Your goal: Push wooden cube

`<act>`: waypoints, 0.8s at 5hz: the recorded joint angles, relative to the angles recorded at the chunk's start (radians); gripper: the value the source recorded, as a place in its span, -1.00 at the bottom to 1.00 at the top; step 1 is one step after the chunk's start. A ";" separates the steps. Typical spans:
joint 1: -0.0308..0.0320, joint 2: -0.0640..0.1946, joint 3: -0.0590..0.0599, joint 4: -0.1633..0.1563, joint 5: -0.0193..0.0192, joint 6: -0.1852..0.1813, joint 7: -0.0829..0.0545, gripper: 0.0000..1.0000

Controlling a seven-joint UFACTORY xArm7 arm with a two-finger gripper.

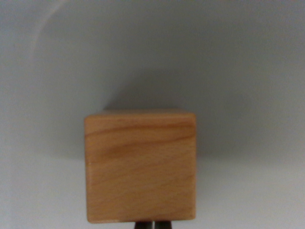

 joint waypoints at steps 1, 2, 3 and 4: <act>-0.0010 0.021 -0.003 0.035 -0.0007 0.014 -0.006 1.00; -0.0010 0.021 -0.003 0.035 -0.0007 0.014 -0.006 1.00; -0.0017 0.038 -0.006 0.063 -0.0012 0.025 -0.010 1.00; -0.0017 0.038 -0.006 0.063 -0.0012 0.025 -0.010 1.00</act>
